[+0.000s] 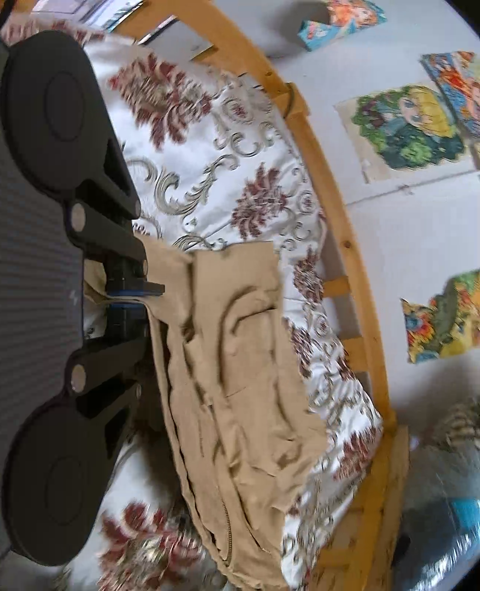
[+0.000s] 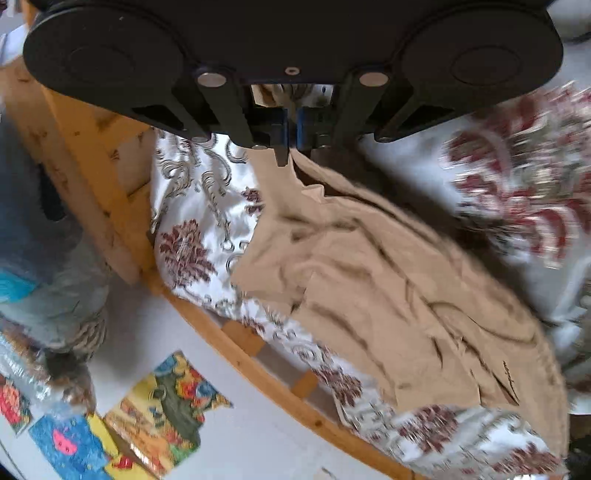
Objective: Fold large clothes
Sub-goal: 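Grasp the jacket's side edge with both tools and lift it, then fold the held side over the jacket and open both tools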
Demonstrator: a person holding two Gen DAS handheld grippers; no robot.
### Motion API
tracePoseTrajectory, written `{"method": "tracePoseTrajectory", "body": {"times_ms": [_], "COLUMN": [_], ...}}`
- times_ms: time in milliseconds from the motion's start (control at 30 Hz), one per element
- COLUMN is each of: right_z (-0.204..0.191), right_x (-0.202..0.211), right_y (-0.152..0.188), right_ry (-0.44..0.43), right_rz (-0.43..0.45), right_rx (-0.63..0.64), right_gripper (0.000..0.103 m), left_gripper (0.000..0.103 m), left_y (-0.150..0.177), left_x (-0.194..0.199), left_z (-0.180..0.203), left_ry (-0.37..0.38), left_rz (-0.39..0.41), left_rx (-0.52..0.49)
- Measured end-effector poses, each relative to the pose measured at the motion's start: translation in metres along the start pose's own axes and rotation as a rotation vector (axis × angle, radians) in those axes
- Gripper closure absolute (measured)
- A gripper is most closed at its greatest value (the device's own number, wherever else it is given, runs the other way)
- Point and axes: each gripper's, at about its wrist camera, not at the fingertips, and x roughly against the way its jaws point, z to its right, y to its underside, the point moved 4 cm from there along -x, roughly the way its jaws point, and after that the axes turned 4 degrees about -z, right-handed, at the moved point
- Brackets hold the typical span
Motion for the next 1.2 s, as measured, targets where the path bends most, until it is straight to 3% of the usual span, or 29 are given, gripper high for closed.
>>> {"method": "tracePoseTrajectory", "body": {"times_ms": [133,233,300,500,733,800,900,1000,1033,1067,1100,1133,1167,1200], "right_z": [0.011,0.028,0.034,0.059,0.050,0.041,0.034,0.040,0.044,0.047,0.051,0.054,0.059,0.062], "right_x": [0.041,0.034,0.017,-0.081,-0.202,-0.228,-0.262,-0.270,-0.266,-0.262,-0.255,-0.248,-0.240,-0.234], "right_y": [-0.014,-0.037,-0.050,-0.081,-0.093,-0.094,-0.092,-0.087,-0.086,-0.085,-0.084,-0.082,-0.080,-0.078], "right_ry": [0.028,0.026,0.069,0.105,0.048,0.028,-0.030,-0.073,-0.094,-0.103,-0.111,-0.116,-0.120,-0.114], "right_rz": [0.043,0.069,0.081,0.030,-0.089,-0.115,-0.166,-0.162,-0.142,-0.127,-0.107,-0.086,-0.064,-0.049], "right_rx": [0.022,-0.066,-0.093,-0.290,-0.243,-0.221,-0.222,-0.301,-0.329,-0.346,-0.369,-0.391,-0.420,-0.445], "right_gripper": [0.101,0.101,0.100,0.100,0.100,0.100,0.098,0.090,0.086,0.071,0.049,0.039,0.025,0.022], "left_gripper": [0.100,0.099,0.099,0.099,0.099,0.099,0.096,0.087,0.069,0.057,0.035,0.027,0.026,0.022], "left_y": [-0.018,-0.043,-0.063,-0.114,-0.125,-0.122,-0.116,-0.111,-0.110,-0.109,-0.107,-0.106,-0.104,-0.100], "left_x": [0.029,0.019,0.002,-0.084,-0.209,-0.238,-0.270,-0.278,-0.276,-0.271,-0.266,-0.259,-0.253,-0.246], "left_z": [0.000,-0.002,-0.004,-0.015,-0.009,-0.007,-0.016,-0.032,-0.038,-0.045,-0.051,-0.059,-0.066,-0.074], "left_ry": [0.003,-0.009,-0.045,-0.114,-0.153,-0.134,-0.043,0.020,0.036,0.039,0.039,0.033,0.022,0.001], "left_rz": [0.031,0.027,0.020,-0.088,-0.230,-0.280,-0.363,-0.387,-0.374,-0.354,-0.336,-0.314,-0.297,-0.287], "left_rx": [-0.040,-0.016,-0.012,-0.055,-0.174,-0.159,-0.072,0.031,0.054,0.075,0.089,0.104,0.118,0.134]}}
